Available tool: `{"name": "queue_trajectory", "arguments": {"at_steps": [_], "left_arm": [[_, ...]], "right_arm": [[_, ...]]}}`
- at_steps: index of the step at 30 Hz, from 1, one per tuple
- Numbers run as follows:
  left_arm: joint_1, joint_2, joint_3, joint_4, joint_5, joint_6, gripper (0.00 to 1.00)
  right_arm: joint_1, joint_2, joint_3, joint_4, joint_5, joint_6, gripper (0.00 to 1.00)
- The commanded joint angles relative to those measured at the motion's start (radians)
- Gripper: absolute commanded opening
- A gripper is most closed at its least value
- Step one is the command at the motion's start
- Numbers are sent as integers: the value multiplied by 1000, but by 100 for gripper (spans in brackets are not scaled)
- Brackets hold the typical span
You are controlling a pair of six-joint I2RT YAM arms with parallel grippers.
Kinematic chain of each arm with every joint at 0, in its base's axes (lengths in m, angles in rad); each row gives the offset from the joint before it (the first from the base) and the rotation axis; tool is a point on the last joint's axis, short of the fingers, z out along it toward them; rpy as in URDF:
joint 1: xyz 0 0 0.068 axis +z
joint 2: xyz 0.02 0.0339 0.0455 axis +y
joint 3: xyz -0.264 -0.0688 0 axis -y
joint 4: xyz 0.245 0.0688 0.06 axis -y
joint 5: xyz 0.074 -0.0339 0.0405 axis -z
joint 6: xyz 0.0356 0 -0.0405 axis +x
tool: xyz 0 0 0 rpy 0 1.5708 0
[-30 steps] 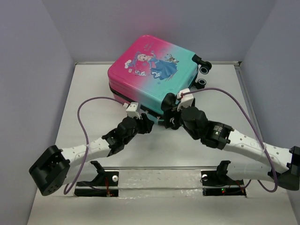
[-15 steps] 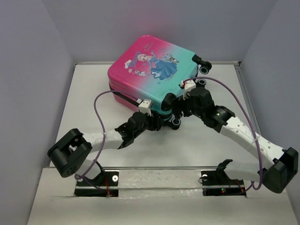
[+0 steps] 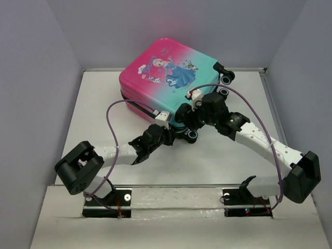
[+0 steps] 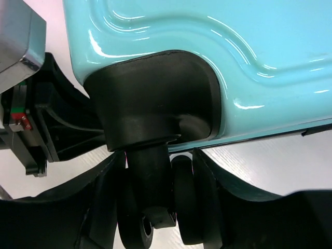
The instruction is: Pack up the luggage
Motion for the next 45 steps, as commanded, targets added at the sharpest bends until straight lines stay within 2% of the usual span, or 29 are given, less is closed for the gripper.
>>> {"name": "queue_trajectory", "arguments": {"at_steps": [1, 11, 17, 22, 24, 25, 27, 28, 29, 30, 33, 39, 40, 41, 44, 45], "left_arm": [[0, -49, 41, 98, -61, 44, 6], [29, -199, -57, -76, -265, 18, 6], [195, -219, -105, -103, -171, -43, 6], [204, -261, -86, -164, -274, -77, 6], [204, -291, -92, -193, -262, -97, 17], [201, -352, -105, -193, -253, -106, 33], [198, -441, -141, -202, -250, -133, 47], [194, -549, -151, -210, -257, -141, 56], [192, -601, -152, -246, -262, -147, 80], [190, -700, -143, -271, -265, -152, 97], [187, -835, -73, -391, -265, -149, 99], [187, -974, 105, -581, -204, -111, 99], [186, -974, 127, -602, -204, -111, 99], [187, -978, 147, -622, -198, -100, 99], [187, -994, 208, -684, -171, -63, 99], [187, -997, 239, -704, -164, -45, 99]], "right_arm": [[-7, -13, -3, 32, 57, 57, 7], [-7, -91, -69, 13, 100, 109, 7], [-7, -140, -91, 4, 35, 121, 7], [-7, -151, -104, -5, 12, 131, 7], [-7, -157, -109, -5, 0, 137, 7], [22, -159, -109, -4, 1, 138, 7], [47, -156, -104, 5, 8, 147, 7], [60, -149, -100, 9, 9, 151, 7], [92, -139, -94, 19, 11, 157, 7], [112, -133, -79, 25, 24, 172, 7], [181, -105, -43, 51, 53, 207, 7], [367, -5, 53, 149, 116, 255, 9], [367, -5, 54, 159, 116, 255, 9], [410, 16, 67, 168, 121, 253, 11], [433, 38, 122, 170, 178, 258, 56], [433, 29, 133, 159, 254, 263, 99]]}}
